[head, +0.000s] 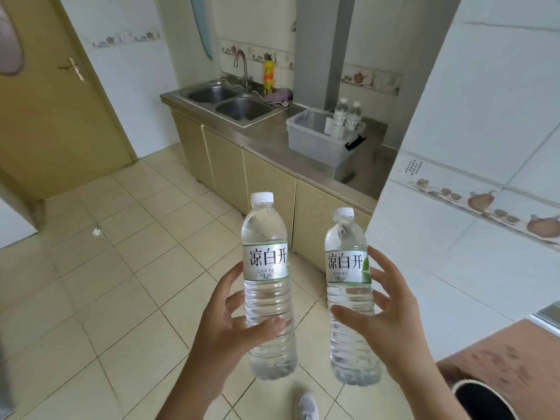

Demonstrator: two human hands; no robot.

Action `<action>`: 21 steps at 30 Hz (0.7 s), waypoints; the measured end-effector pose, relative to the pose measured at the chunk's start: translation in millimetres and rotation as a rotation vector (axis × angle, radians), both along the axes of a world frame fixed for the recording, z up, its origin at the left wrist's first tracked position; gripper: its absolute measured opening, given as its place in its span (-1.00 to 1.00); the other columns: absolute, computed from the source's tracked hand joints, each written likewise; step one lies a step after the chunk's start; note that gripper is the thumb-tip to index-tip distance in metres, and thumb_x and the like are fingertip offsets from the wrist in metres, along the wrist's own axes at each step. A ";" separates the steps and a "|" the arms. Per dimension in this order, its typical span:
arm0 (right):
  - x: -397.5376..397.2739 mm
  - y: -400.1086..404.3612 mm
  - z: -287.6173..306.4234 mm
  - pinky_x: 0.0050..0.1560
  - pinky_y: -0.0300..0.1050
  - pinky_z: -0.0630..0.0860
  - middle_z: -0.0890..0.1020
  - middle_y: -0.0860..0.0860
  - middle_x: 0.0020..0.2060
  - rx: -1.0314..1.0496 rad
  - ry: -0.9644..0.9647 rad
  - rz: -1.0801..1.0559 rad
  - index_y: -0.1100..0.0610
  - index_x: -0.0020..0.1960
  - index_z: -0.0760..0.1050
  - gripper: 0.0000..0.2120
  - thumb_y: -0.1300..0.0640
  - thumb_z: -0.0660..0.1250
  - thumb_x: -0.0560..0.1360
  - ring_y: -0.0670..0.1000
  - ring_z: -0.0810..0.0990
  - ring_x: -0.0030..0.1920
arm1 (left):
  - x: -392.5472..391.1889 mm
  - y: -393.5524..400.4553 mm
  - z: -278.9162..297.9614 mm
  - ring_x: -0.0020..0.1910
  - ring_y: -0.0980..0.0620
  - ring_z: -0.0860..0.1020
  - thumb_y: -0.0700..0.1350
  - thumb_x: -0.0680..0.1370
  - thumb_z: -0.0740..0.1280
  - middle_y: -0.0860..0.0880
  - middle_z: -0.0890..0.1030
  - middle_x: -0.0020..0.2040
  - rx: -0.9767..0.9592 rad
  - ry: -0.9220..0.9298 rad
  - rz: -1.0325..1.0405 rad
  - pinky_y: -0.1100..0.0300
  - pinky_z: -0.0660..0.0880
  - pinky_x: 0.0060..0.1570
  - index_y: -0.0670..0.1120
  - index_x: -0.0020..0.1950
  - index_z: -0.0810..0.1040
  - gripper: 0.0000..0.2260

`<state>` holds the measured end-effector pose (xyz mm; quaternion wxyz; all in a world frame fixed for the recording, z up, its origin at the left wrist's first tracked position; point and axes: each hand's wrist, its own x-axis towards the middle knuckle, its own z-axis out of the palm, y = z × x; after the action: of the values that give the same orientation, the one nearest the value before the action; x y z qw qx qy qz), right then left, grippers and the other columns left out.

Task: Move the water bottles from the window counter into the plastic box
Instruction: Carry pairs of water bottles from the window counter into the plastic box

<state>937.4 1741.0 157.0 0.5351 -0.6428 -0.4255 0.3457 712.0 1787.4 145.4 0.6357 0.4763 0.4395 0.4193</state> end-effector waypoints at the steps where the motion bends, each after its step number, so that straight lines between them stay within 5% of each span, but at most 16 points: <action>1: 6.1 23.6 3.1 -0.29 -0.37 0.53 0.60 -0.27 -0.04 -0.002 -0.004 0.022 -0.34 0.21 0.35 -0.12 0.41 0.57 0.17 -0.26 0.63 -0.10 | 6.2 20.1 1.8 -0.03 -0.13 0.70 -0.13 0.06 0.63 -0.05 0.70 0.08 -0.003 0.007 0.006 0.04 0.62 -0.09 0.18 0.35 0.42 -0.10; 12: 41.7 258.1 8.3 -0.32 -0.42 0.52 0.57 -0.19 0.04 0.036 -0.055 0.131 -0.22 0.28 0.36 -0.11 0.41 0.59 0.15 -0.36 0.58 -0.08 | 39.9 235.4 4.1 -0.03 -0.14 0.70 -0.09 0.06 0.64 0.00 0.70 0.11 -0.003 0.016 0.081 -0.12 0.62 -0.02 0.25 0.30 0.43 -0.13; 17: 50.3 360.6 -1.8 -0.18 -0.52 0.45 0.55 -0.17 0.11 0.050 -0.086 0.013 -0.24 0.28 0.35 -0.11 0.35 0.61 0.14 -0.40 0.50 0.05 | 50.6 360.4 -4.6 -0.04 -0.15 0.70 -0.14 0.08 0.64 -0.02 0.69 0.11 0.008 -0.011 -0.029 0.04 0.62 -0.15 0.22 0.29 0.45 -0.17; 21: 61.0 429.3 5.7 -0.12 -0.58 0.41 0.56 -0.13 0.13 0.067 -0.109 -0.125 -0.15 0.30 0.37 -0.12 0.38 0.61 0.14 -0.35 0.52 0.05 | 69.2 461.5 0.7 0.04 -0.13 0.68 -0.15 0.14 0.64 -0.01 0.67 0.15 0.018 0.002 -0.186 0.02 0.63 -0.05 0.32 0.22 0.50 -0.25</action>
<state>998.5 2170.4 162.6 0.5530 -0.6677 -0.4243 0.2615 781.3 2248.9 146.1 0.6673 0.5210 0.3902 0.3621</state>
